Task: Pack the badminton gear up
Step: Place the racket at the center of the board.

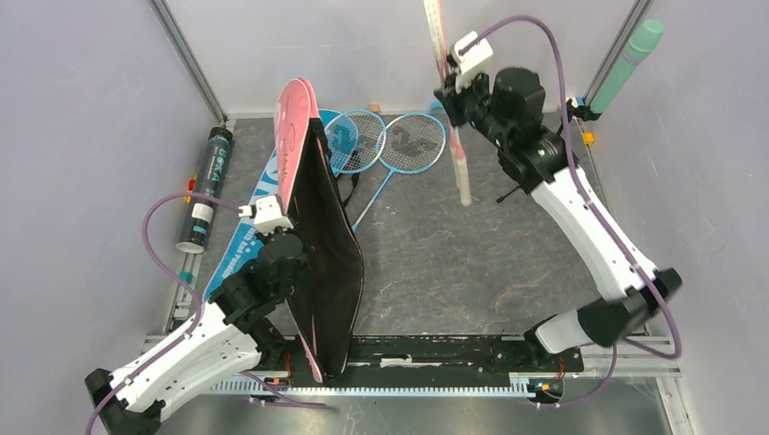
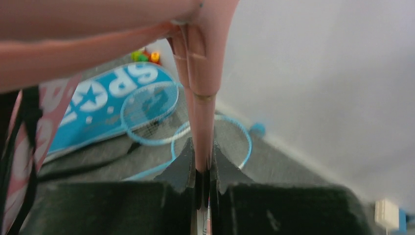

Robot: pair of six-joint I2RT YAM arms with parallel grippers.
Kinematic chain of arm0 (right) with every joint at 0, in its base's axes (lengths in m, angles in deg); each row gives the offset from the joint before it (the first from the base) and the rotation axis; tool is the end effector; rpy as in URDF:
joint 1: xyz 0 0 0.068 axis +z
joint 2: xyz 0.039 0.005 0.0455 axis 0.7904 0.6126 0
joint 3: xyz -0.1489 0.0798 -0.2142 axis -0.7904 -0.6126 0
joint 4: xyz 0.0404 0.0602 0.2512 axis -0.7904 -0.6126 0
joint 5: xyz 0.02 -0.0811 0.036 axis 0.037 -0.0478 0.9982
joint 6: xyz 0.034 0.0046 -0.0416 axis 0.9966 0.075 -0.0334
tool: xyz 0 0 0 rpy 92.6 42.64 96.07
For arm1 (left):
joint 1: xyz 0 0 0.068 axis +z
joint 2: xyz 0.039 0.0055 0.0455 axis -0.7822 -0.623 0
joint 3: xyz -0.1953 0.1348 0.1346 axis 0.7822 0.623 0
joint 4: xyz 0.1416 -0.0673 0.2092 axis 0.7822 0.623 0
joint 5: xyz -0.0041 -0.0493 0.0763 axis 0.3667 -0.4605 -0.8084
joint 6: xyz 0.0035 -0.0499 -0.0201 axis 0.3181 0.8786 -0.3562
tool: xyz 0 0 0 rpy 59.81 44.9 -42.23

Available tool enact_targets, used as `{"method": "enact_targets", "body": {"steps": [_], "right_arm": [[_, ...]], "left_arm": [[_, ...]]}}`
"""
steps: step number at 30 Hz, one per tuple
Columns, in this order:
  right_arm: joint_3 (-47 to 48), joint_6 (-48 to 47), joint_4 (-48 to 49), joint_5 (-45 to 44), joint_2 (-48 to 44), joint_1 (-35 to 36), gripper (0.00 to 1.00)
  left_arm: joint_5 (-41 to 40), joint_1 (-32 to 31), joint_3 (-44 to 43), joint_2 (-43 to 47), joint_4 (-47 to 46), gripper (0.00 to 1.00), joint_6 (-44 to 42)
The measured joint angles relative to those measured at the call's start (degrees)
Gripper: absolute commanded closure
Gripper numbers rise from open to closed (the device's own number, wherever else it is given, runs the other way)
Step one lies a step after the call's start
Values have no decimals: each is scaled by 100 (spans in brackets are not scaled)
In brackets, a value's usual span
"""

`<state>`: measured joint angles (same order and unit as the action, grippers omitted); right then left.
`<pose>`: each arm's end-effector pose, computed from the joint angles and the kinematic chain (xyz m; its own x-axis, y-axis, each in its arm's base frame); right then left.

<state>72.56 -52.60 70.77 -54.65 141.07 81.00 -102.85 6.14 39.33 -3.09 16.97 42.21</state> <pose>0.2978 0.1649 0.4881 0.0539 -0.1322 -0.9898 -0.5067 0.8505 -0.1412 0.1140 -0.0765 0.2812 -0.2175 -0.2553 -0.9421 -0.1782 0.9594 -0.2188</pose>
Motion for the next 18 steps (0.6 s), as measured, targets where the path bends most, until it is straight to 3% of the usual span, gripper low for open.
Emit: {"method": "enact_targets", "body": {"steps": [3,8,11,18], "right_arm": [[-713,83,-555,-254,-664,140,100],[-2142,817,-1552,-1635,-1344,210,100],[-2529,1263,-2168,-2413,-1167,245,100],[-2625,2050,-2728,-3543,-170,479,97]], "left_arm": [[203,35,31,-372,-398,98,-74],[1001,428,-105,-1556,-1088,98,-146],[1519,813,-334,-2277,-1255,98,-136],[2050,1266,-815,-2754,-1266,98,33]]}}
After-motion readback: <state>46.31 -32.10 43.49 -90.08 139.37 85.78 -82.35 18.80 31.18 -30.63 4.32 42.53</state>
